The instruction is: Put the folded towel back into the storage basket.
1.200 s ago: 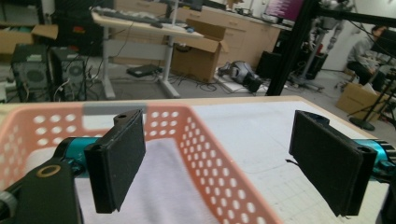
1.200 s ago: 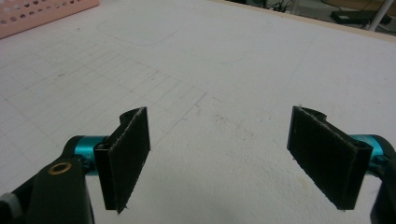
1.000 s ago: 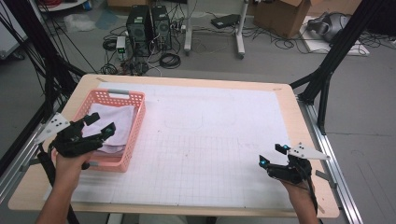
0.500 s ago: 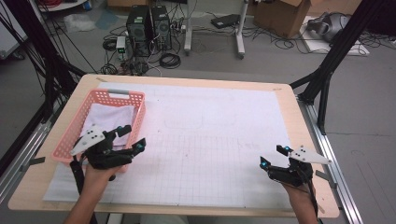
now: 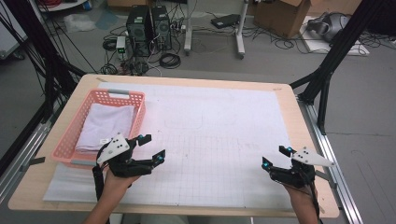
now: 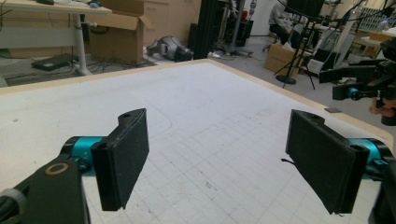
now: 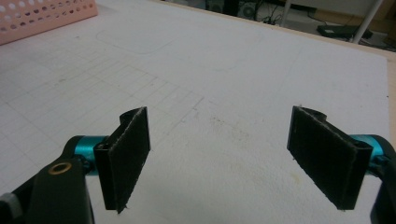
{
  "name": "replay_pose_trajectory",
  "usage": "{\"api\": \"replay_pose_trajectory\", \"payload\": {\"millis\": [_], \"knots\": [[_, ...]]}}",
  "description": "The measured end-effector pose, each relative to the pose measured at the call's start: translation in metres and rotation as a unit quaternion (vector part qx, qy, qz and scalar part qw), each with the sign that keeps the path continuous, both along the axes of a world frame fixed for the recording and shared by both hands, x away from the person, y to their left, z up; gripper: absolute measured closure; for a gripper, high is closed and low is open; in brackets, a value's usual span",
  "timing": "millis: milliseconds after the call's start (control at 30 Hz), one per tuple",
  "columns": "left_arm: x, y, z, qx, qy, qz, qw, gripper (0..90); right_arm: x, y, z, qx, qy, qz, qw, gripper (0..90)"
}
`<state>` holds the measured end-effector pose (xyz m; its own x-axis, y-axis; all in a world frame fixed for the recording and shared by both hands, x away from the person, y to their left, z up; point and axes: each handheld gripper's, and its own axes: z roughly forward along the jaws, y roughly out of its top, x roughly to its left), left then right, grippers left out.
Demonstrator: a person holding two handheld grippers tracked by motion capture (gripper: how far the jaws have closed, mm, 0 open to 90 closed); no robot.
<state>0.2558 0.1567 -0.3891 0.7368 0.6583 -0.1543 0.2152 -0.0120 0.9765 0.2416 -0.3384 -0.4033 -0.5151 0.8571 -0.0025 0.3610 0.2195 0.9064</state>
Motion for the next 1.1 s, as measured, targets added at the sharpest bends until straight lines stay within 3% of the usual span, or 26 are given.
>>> {"api": "replay_pose_trajectory", "payload": {"millis": [333,667,1100], "knots": [[0.0002,-0.0040,-0.0029,0.005,0.005,-0.006,1.0000,22.0,0.0021,0.0022,-0.0003,-0.008,0.003,0.002,1.0000,20.1],[0.0004,-0.0056,-0.0050,0.007,0.006,0.001,1.0000,22.0,0.0040,0.0012,-0.0005,-0.003,0.002,0.002,1.0000,20.1],[-0.0003,-0.0092,-0.0054,0.009,0.007,-0.008,0.9999,22.0,0.0002,-0.0001,0.0012,-0.003,0.001,-0.003,1.0000,20.1]]}}
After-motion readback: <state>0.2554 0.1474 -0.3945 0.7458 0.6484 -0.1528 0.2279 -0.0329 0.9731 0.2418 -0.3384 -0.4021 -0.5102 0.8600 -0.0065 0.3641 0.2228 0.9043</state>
